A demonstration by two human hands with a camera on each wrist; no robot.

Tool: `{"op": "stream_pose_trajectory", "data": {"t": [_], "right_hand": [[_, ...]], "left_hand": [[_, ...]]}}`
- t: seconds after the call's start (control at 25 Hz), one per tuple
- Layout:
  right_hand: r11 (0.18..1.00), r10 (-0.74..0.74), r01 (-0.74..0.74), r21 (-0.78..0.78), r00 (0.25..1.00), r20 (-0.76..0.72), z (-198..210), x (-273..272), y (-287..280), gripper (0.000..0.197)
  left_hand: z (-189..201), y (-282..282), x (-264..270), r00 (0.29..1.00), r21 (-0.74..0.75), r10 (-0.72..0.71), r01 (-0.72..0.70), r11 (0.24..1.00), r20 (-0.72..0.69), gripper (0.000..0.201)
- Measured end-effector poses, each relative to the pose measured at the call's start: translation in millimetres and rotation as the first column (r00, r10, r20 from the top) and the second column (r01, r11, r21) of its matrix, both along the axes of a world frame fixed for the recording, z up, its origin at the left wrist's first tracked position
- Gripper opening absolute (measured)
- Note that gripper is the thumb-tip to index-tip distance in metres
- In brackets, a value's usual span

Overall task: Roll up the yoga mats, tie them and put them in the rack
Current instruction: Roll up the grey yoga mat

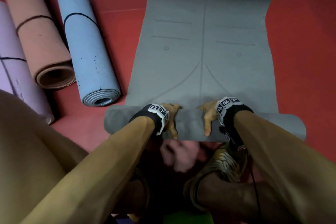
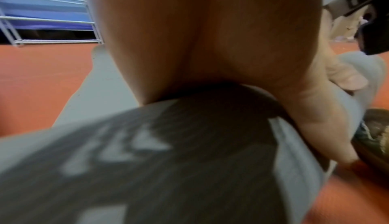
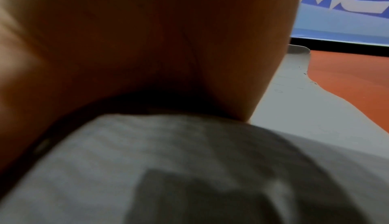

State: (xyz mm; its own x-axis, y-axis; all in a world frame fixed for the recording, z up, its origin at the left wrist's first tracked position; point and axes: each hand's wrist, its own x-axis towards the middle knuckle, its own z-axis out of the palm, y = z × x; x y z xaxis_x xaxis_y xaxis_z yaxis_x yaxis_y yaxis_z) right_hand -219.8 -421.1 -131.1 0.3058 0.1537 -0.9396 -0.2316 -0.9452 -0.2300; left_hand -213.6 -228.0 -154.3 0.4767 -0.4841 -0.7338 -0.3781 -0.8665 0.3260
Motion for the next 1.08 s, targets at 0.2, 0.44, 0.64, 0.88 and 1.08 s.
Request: {"op": "stream_pose_trajectory", "data": {"t": [0.2, 0.44, 0.64, 0.88, 1.08], "right_hand": [[0.994, -0.106, 0.104, 0.031, 0.991, 0.076, -6.6, -13.9, -3.3, 0.081], [0.955, 0.246, -0.176, -0.237, 0.918, 0.311, -4.5, -36.6, -23.5, 0.127], [0.957, 0.192, -0.132, -0.258, 0.956, 0.221, 8.0, -25.6, -17.3, 0.125], [0.999, -0.045, 0.045, -0.013, 0.999, -0.005, 5.3, -3.9, -22.3, 0.092], [0.998, -0.054, 0.056, -0.011, 0.994, 0.093, -23.3, -12.3, -28.3, 0.143]], "left_hand": [[3.1, -2.0, 16.1, 0.986, 0.031, 0.071, -0.067, 0.997, -0.151, 0.106], [-6.1, -4.3, 38.6, 0.878, 0.103, 0.209, -0.182, 0.978, -0.431, 0.073], [-0.7, -4.9, 31.9, 0.872, 0.084, 0.197, -0.179, 0.980, -0.447, 0.061], [4.9, -1.7, 9.4, 0.974, -0.008, 0.123, -0.127, 0.992, -0.192, 0.111], [11.1, -7.1, 17.3, 0.956, 0.013, 0.162, -0.164, 0.986, -0.246, 0.103]]}}
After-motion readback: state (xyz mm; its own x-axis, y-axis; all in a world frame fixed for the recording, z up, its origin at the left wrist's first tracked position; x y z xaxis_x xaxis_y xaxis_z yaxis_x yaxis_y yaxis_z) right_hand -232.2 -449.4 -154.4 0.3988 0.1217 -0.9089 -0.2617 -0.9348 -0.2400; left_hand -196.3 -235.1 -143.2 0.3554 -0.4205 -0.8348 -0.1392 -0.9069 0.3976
